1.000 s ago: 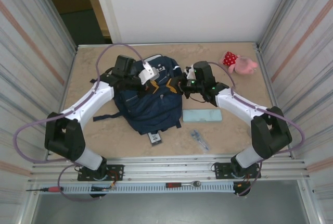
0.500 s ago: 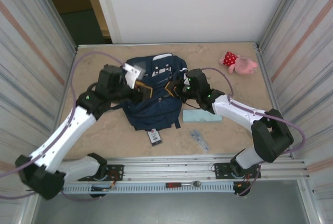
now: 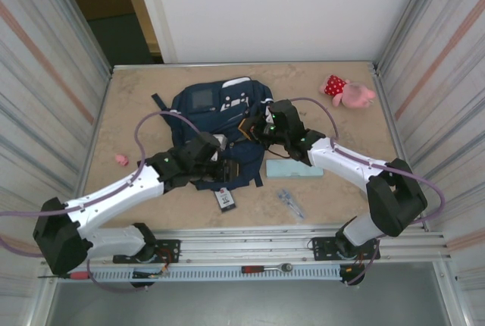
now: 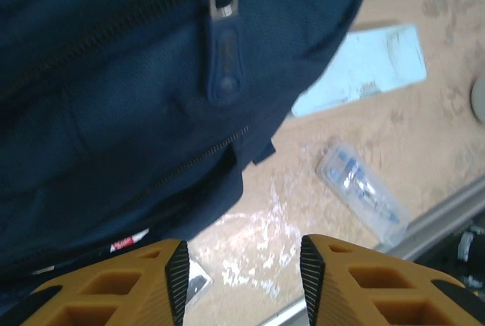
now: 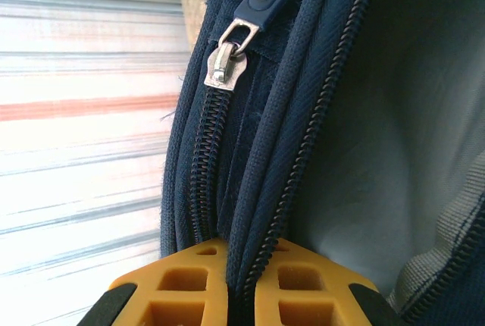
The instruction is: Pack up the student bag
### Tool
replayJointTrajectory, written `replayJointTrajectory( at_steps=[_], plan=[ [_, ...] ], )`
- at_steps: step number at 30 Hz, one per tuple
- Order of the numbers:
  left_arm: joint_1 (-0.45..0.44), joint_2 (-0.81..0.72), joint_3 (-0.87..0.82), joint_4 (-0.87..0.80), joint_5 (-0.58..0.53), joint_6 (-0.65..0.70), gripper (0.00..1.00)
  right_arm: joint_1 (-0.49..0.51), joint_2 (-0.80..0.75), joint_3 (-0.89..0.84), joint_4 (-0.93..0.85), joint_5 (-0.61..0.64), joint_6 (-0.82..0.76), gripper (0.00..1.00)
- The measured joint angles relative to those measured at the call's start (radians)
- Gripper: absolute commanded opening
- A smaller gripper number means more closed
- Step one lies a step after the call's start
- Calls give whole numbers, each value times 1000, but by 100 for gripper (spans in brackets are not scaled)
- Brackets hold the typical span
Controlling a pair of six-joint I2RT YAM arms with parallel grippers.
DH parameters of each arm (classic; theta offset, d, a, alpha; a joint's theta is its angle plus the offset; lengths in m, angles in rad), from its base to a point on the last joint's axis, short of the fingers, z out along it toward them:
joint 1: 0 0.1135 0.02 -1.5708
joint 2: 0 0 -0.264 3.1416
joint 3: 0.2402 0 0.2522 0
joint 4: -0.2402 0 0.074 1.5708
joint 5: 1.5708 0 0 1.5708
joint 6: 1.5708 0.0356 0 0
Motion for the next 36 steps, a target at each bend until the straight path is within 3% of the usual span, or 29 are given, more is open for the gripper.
replayJointTrajectory(
  at_steps=[8,15,24,30,36],
  plan=[
    [74,12,-19,134,-23,-60,44,3,0,16,-18,2,-1,0],
    [88,85,-18,203,-16,-74,40,10,4,27,-24,2,-7,0],
    [88,127,-18,222,2,-100,9,11,6,32,-31,2,-23,0],
    [101,97,-19,210,0,-99,0,6,6,35,-55,0,-31,0],
    [141,22,-61,177,7,-84,0,-30,-4,36,-91,-42,-52,0]
  ],
)
